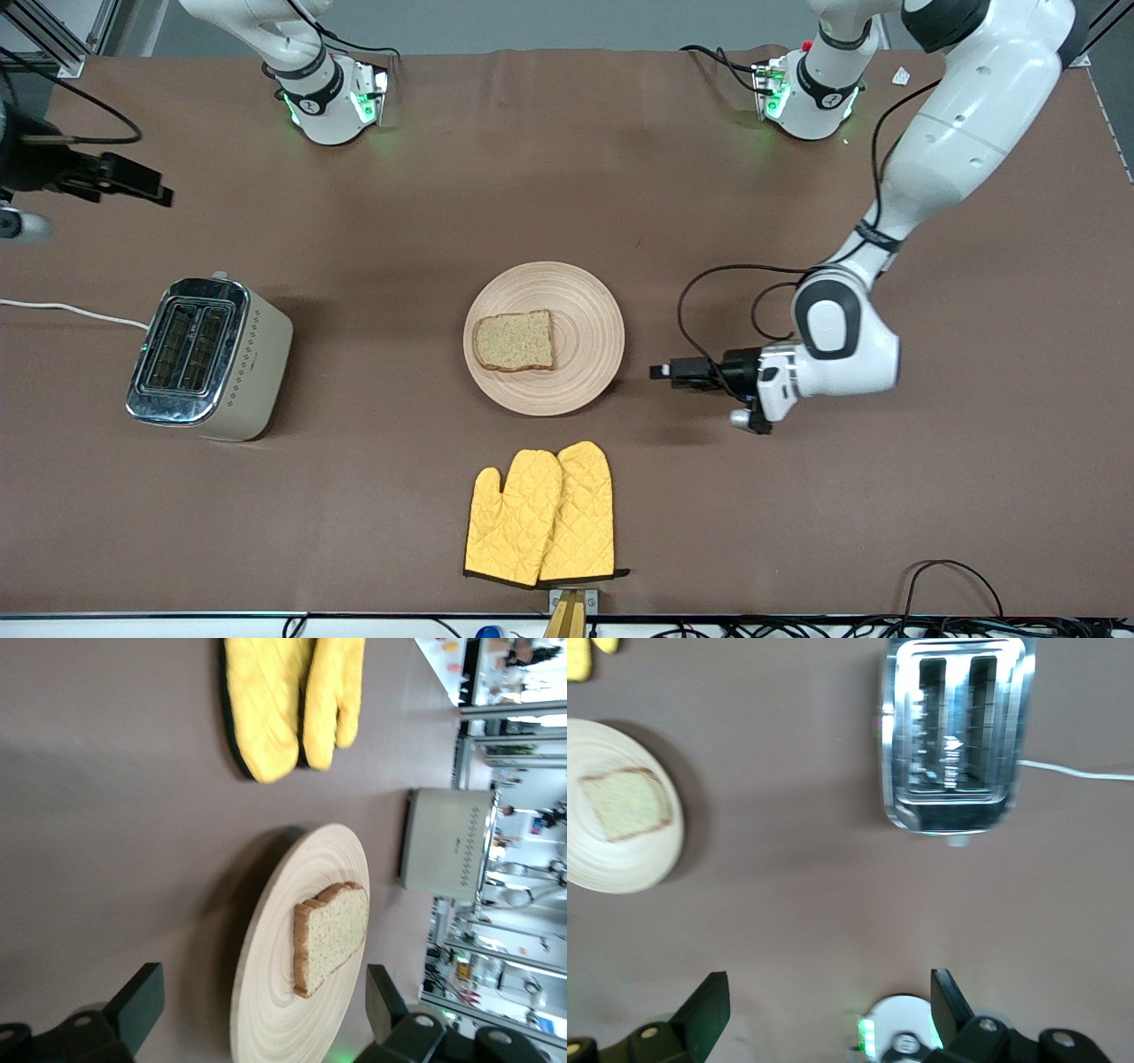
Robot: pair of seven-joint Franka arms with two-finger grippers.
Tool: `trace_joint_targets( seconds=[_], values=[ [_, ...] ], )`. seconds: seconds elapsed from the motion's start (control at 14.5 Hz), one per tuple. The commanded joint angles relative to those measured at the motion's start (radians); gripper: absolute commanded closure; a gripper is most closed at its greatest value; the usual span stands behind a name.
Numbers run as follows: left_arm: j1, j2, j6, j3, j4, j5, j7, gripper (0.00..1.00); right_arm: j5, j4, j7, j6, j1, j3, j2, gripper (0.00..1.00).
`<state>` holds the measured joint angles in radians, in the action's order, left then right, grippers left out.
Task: Move plate and put bread in toaster
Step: 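Release the plate with the left gripper while the right gripper reaches over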
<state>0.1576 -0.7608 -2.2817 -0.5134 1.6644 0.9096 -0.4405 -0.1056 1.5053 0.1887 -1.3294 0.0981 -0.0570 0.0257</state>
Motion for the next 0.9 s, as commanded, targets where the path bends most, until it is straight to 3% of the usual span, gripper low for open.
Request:
trace_joint_targets(
  seconds=[0.0,0.14,0.34,0.48,0.83],
  values=[
    [0.063,0.046,0.097,0.003,-0.040,-0.131,0.139,0.00,-0.016,0.001,0.135,-0.063,0.112,0.002,0.066,0.00],
    [0.111,0.064,0.169,0.003,-0.078,-0.219,0.207,0.00,-0.037,0.044,0.138,-0.156,0.149,0.002,0.108,0.00],
    [0.189,0.118,0.255,0.004,-0.110,-0.345,0.273,0.00,-0.152,0.172,0.173,-0.386,0.187,0.002,0.184,0.00],
    [0.232,0.170,0.310,0.006,-0.107,-0.399,0.301,0.00,-0.154,0.197,0.195,-0.524,0.253,0.002,0.261,0.00],
    [0.272,0.326,0.404,0.004,-0.117,-0.670,0.547,0.00,-0.111,0.182,0.346,-0.735,0.415,-0.003,0.425,0.00]
  ],
)
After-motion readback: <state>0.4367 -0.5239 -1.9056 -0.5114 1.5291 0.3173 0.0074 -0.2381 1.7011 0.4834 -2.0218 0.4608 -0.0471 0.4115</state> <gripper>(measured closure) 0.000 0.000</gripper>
